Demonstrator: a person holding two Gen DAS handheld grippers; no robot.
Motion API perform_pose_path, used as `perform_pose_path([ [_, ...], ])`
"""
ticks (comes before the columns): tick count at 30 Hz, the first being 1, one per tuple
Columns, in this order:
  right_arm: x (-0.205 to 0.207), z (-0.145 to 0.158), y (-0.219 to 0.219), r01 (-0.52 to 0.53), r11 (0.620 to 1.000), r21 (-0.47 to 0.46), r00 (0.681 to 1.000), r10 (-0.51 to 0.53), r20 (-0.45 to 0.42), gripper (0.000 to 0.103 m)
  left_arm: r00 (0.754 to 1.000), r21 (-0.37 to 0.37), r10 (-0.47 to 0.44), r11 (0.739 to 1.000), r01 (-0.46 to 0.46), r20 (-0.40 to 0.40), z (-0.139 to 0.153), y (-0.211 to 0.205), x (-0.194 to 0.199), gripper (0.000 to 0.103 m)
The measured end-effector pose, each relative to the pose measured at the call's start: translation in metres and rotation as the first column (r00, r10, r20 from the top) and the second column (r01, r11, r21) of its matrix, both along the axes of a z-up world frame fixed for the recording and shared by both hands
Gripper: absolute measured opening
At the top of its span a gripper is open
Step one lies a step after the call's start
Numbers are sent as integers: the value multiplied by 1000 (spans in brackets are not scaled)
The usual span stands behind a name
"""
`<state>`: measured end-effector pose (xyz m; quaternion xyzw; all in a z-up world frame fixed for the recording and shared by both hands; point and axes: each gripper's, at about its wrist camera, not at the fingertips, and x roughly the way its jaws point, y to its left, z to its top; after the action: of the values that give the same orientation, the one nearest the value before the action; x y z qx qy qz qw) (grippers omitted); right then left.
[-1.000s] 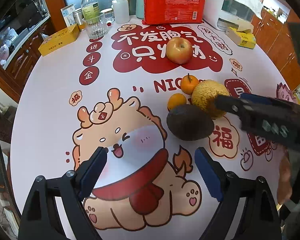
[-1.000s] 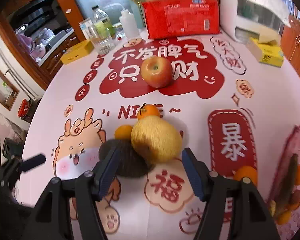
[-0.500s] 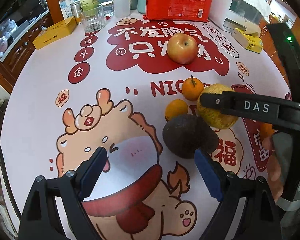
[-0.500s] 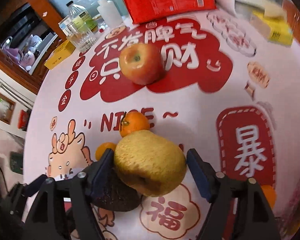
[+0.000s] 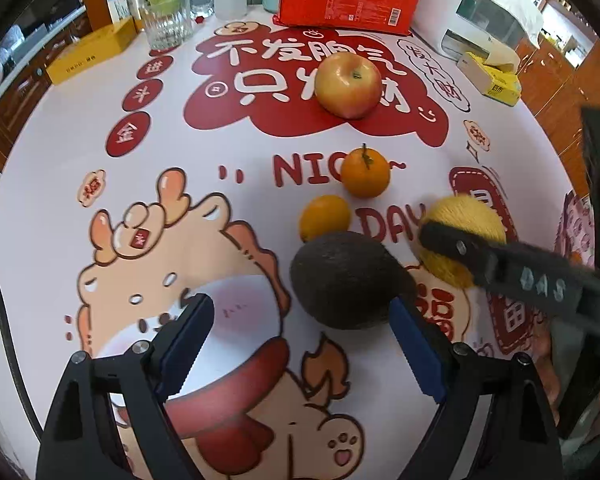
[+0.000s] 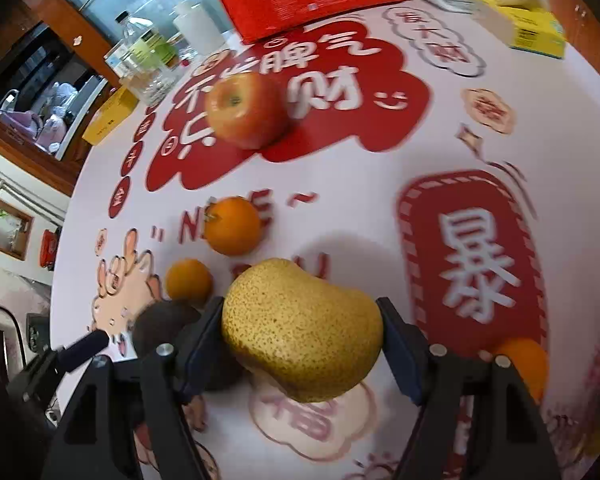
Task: Organize fruits
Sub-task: 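Grasp the dark avocado with left gripper while right gripper grasps the yellow pear, then carry the avocado and the yellow pear over the pink bowl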
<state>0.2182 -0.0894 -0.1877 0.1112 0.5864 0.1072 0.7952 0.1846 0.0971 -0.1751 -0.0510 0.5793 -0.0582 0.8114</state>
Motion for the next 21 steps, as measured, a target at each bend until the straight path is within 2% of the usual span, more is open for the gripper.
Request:
perform_pose_path([
  [5,-23,1,-16,-23,1000,-14,1000,23,12,74,999,-50,30,998,-31,-16,-2,-1,5,88],
  [11,-56,3,-20,-76,996,-44,996,78,39,74,992,-87,112,989,-117,-60,-6,-1,15,88],
  [16,-73,4,-23,-85,996,-38,995,86,40,74,973,-25,209,977,-212,-98,-14,-11,29,88],
  [21,-80,5,-24,-104,993,-50,993,106,48,74,958,48,249,969,-244,-144,-28,-28,37,88],
])
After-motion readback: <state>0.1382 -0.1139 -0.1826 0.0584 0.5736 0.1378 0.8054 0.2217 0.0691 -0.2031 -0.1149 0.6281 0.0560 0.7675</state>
